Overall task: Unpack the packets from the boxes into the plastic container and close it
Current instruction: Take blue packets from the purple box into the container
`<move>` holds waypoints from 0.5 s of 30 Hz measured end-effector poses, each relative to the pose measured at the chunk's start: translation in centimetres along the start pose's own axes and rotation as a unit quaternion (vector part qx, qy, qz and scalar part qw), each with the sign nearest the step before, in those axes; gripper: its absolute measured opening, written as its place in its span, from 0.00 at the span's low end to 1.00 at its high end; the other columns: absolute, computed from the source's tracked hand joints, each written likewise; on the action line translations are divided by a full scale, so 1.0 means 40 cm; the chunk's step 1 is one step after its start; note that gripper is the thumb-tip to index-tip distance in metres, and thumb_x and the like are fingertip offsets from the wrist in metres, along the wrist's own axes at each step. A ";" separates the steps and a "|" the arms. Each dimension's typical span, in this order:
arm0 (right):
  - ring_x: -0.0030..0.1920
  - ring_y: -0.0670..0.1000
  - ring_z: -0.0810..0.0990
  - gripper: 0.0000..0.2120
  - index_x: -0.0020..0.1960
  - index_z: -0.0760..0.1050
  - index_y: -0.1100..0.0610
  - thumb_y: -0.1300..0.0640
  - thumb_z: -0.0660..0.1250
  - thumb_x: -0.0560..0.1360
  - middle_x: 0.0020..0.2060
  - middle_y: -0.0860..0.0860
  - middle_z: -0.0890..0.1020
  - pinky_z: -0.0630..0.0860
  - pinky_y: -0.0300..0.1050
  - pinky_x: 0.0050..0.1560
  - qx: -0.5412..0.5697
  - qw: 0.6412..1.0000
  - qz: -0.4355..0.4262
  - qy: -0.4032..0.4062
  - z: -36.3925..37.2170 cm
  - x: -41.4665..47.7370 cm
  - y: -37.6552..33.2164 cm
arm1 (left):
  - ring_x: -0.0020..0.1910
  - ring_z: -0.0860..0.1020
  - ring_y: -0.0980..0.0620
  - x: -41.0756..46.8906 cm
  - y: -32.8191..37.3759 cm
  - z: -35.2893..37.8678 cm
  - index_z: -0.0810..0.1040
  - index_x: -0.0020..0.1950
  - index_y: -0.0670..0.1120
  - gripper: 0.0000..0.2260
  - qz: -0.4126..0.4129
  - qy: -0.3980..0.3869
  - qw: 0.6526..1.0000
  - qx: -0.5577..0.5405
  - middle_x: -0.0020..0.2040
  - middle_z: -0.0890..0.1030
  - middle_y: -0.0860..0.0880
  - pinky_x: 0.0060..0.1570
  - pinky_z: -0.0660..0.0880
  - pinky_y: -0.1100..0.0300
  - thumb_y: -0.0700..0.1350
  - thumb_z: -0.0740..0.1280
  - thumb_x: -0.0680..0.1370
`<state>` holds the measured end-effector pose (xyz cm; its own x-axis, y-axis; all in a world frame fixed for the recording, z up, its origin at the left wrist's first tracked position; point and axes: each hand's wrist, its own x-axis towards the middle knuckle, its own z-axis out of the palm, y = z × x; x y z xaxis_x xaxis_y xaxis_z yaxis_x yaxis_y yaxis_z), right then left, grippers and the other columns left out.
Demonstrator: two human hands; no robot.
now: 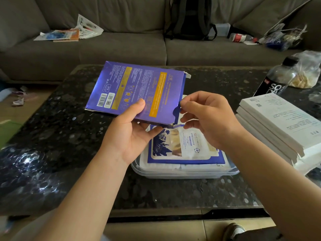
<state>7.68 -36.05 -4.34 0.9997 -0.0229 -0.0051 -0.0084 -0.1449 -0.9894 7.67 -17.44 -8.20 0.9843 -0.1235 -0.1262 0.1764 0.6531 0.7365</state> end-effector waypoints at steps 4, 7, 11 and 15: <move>0.38 0.51 0.83 0.06 0.48 0.79 0.60 0.57 0.67 0.80 0.43 0.54 0.86 0.79 0.45 0.37 0.014 0.999 0.043 -0.031 0.000 0.007 -0.008 | 0.62 0.83 0.44 0.004 -0.002 -0.005 0.76 0.66 0.51 0.20 0.002 -0.003 1.000 -0.002 0.61 0.83 0.44 0.54 0.83 0.41 0.44 0.70 0.75; 0.38 0.51 0.83 0.07 0.46 0.79 0.59 0.58 0.66 0.81 0.43 0.55 0.86 0.79 0.43 0.35 0.004 0.998 0.047 -0.028 0.004 0.009 -0.008 | 0.61 0.83 0.44 0.007 -0.006 -0.003 0.77 0.64 0.51 0.18 0.009 0.001 1.000 0.004 0.59 0.84 0.45 0.55 0.83 0.41 0.45 0.70 0.74; 0.41 0.51 0.86 0.08 0.47 0.76 0.59 0.58 0.62 0.83 0.46 0.55 0.86 0.79 0.44 0.35 0.038 0.997 0.066 -0.020 0.012 0.015 -0.010 | 0.61 0.83 0.43 0.014 -0.005 -0.005 0.77 0.63 0.51 0.15 0.018 0.020 1.000 -0.008 0.57 0.84 0.45 0.59 0.80 0.37 0.43 0.69 0.77; 0.45 0.57 0.87 0.03 0.48 0.75 0.63 0.66 0.64 0.81 0.47 0.60 0.86 0.82 0.49 0.39 0.114 0.991 0.071 0.002 0.014 0.022 -0.005 | 0.57 0.84 0.45 0.016 -0.003 -0.009 0.78 0.62 0.51 0.12 0.015 0.027 0.999 -0.021 0.55 0.85 0.46 0.57 0.81 0.38 0.42 0.68 0.80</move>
<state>8.57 -35.48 -4.23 0.9886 -0.0311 -0.1471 -0.1440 0.0867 -0.9858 8.29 -17.32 -8.61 0.9879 -0.0632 -0.1417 0.1461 0.6873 0.7116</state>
